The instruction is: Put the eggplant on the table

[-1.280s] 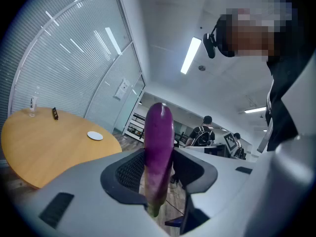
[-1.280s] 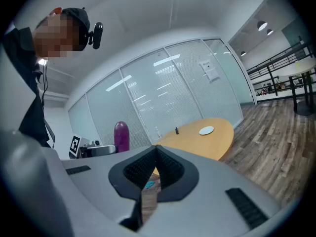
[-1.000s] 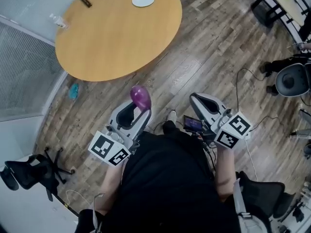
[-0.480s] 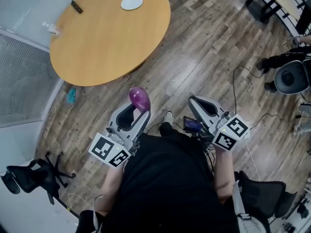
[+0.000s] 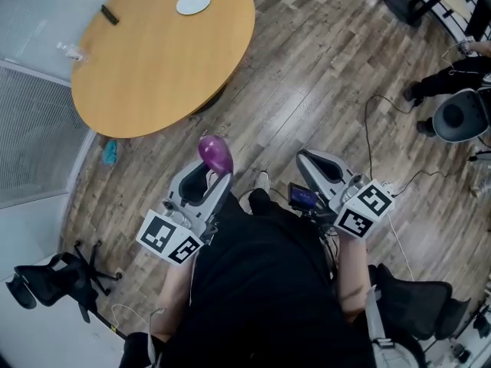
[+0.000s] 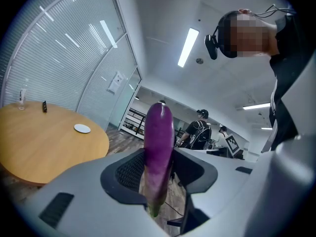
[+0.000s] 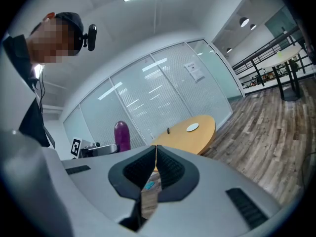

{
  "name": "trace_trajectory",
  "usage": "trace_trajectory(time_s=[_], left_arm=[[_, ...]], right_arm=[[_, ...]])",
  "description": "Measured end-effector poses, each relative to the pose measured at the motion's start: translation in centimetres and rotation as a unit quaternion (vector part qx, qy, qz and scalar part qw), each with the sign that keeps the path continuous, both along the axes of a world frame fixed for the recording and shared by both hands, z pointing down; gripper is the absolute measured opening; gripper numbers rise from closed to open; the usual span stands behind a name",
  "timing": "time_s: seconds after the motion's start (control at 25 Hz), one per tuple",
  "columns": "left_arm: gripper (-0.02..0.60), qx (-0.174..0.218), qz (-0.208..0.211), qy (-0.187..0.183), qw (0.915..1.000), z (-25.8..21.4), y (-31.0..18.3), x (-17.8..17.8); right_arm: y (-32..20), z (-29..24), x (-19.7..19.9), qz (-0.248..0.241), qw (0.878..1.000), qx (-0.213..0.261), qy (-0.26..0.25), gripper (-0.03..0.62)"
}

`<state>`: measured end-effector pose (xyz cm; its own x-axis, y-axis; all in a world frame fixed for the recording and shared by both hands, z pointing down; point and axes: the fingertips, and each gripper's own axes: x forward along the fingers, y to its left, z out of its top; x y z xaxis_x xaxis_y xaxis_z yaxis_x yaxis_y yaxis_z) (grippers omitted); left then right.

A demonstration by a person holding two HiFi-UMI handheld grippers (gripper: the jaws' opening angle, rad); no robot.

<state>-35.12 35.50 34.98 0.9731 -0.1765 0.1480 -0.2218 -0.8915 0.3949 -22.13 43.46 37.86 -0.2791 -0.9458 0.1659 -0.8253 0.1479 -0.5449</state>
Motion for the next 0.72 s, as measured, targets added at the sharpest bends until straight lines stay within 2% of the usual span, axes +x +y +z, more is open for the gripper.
trace_trajectory(time_s=[0.36,0.72], left_arm=[[0.192,-0.011,0.014,-0.004,0.9998,0.8,0.0,0.9],[0.192,-0.005,0.052,-0.003,0.9986,0.8,-2.1,4.0]], right_arm=[[0.8,0.7,0.1,0.009,1.000,-0.007,-0.006,0.018],[-0.1,0.2,1.9,0.038,0.999,0.002,-0.005,0.018]])
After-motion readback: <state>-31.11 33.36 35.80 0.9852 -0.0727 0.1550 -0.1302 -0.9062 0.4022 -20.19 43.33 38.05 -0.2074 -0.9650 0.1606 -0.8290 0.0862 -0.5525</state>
